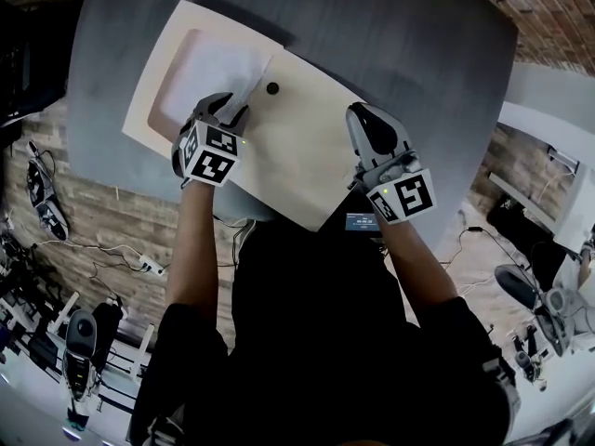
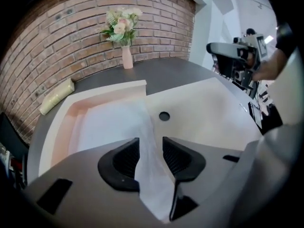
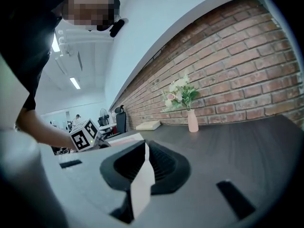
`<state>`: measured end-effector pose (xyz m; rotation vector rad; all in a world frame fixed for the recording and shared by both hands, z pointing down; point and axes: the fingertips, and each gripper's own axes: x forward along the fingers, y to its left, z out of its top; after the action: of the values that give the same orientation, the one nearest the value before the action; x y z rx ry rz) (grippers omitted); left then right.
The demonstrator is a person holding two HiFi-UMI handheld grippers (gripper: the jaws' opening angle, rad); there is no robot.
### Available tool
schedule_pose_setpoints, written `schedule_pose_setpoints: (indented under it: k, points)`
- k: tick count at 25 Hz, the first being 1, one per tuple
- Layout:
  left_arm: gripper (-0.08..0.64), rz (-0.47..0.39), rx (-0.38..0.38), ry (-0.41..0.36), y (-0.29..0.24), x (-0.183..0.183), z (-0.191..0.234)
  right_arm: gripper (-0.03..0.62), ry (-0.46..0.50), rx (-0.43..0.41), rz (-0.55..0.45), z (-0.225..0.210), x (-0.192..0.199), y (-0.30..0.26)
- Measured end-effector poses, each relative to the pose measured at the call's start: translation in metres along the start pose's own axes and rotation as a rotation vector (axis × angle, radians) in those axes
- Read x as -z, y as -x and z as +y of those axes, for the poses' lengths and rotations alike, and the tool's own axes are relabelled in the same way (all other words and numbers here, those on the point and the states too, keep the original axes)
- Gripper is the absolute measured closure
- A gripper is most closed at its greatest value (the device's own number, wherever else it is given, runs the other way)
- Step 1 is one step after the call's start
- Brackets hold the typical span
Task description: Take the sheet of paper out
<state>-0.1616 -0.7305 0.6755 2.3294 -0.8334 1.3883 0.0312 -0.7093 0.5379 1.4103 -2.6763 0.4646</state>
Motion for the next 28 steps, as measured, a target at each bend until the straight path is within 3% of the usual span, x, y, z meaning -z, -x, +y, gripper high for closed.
schedule_pose_setpoints:
  k: [6, 9, 15, 22, 28]
  points:
    - [0.420, 0.075, 0.067, 0.037, -0.018, 0.014, 0.000, 0.566, -0.025, 0.018, -0.020, -0.010, -0.007, -0.008]
    - [0.497, 0.078, 0.063, 0.068, -0.017, 0.017, 0.004, 0.566, -0.028, 0.012, -0.017, -0.012, -0.006, -0.010]
    - [0.555, 0.081, 0.080, 0.095, -0.020, 0.015, 0.002, 0.566, -0.054, 0.017, -0.013, -0.016, 0.001, -0.009]
    - [0.561, -0.012, 0.167, 0.194, 0.007, -0.013, -0.035, 0.566, -0.045, 0.019, -0.049, -0.014, -0.011, 0.011]
    - [0.563, -0.126, 0.191, 0.244, 0.052, -0.035, -0.079, 0.566, -0.042, 0.007, -0.112, -0.001, -0.030, 0.054]
